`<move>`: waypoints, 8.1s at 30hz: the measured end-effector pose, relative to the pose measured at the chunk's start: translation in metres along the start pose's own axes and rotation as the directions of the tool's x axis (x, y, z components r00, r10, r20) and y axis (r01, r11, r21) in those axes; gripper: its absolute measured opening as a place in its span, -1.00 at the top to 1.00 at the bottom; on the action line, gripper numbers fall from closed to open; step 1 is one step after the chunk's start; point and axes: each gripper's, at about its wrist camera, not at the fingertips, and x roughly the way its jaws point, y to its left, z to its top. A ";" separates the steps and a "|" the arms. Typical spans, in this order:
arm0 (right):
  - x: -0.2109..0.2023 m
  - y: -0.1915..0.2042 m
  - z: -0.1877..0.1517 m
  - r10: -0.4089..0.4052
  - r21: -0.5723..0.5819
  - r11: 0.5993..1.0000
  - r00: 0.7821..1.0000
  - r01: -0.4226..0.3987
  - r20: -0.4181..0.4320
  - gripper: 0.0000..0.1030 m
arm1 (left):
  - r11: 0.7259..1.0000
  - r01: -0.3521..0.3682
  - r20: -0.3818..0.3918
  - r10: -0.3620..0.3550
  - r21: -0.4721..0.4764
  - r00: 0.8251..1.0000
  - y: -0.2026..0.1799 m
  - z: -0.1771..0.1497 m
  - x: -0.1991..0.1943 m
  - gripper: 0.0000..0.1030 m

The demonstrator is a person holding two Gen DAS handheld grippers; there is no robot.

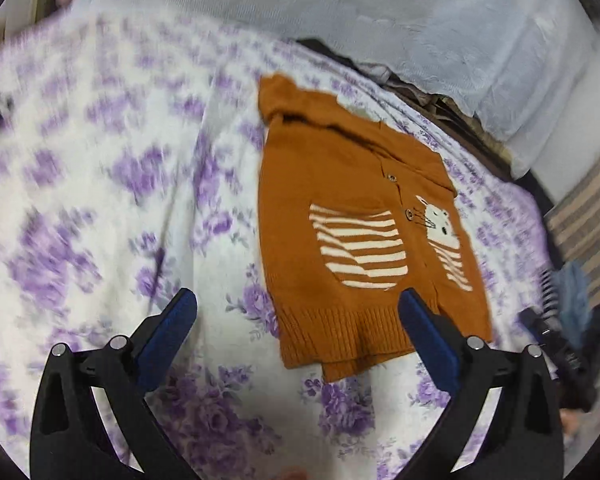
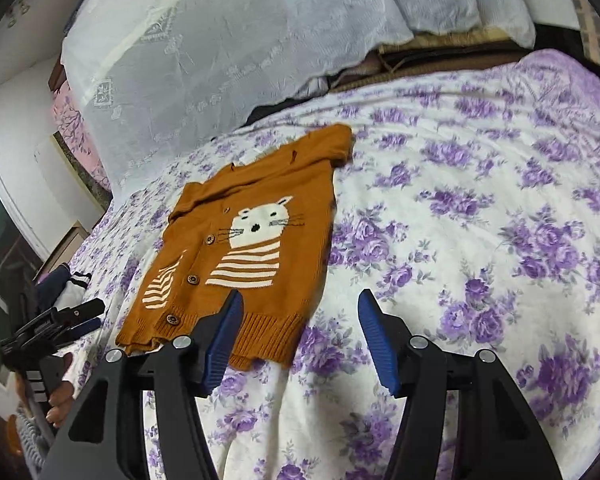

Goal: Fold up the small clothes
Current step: 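Open the right tool and withdraw both tools from the cardigan, then move both tools toward the cardigan hem, then grasp the hem with both tools and lift it toward the collar, then lay the hem over the collar and open both tools, then withdraw both tools and reposition them at the folded cardigan edge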

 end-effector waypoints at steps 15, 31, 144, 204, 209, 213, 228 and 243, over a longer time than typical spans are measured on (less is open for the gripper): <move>0.080 -0.014 0.046 0.132 0.154 0.983 0.975 -0.105 -0.179 -0.06 | 0.988 0.146 -0.049 -0.144 0.043 0.988 -0.014 0.052 0.022 -0.86; 0.108 -0.018 0.050 0.197 0.177 0.970 0.964 -0.166 -0.176 0.03 | 0.968 0.242 -0.237 -0.219 0.073 0.946 -0.011 0.048 0.082 -0.86; 0.235 -0.014 0.213 0.341 0.299 0.909 0.931 -0.291 -0.130 0.88 | 0.980 0.168 -0.105 -0.157 0.109 0.982 -0.043 0.228 0.150 0.86; 0.221 0.063 0.116 -0.022 -0.212 0.977 0.985 -0.015 -0.173 0.62 | 0.812 -0.458 0.137 0.439 0.363 0.888 -0.090 0.131 0.176 -0.82; 0.214 0.060 0.117 -0.003 -0.189 0.982 0.990 -0.024 -0.142 0.62 | 0.801 -0.483 0.194 0.442 0.354 0.876 -0.094 0.128 0.165 -0.81; 0.197 0.065 0.115 -0.031 -0.184 0.983 0.996 0.016 -0.079 0.52 | 0.814 -0.488 0.252 0.424 0.316 0.870 -0.097 0.125 0.145 -0.81; 0.149 0.107 0.099 -0.024 -0.237 0.971 0.999 0.029 0.026 0.08 | 0.866 -0.421 0.335 0.325 0.270 0.884 -0.110 0.099 0.087 -0.81; 0.122 0.102 0.093 -0.036 -0.177 0.983 0.997 0.048 0.069 -0.02 | 0.919 -0.356 0.294 0.297 0.171 0.908 -0.084 0.115 0.069 -0.87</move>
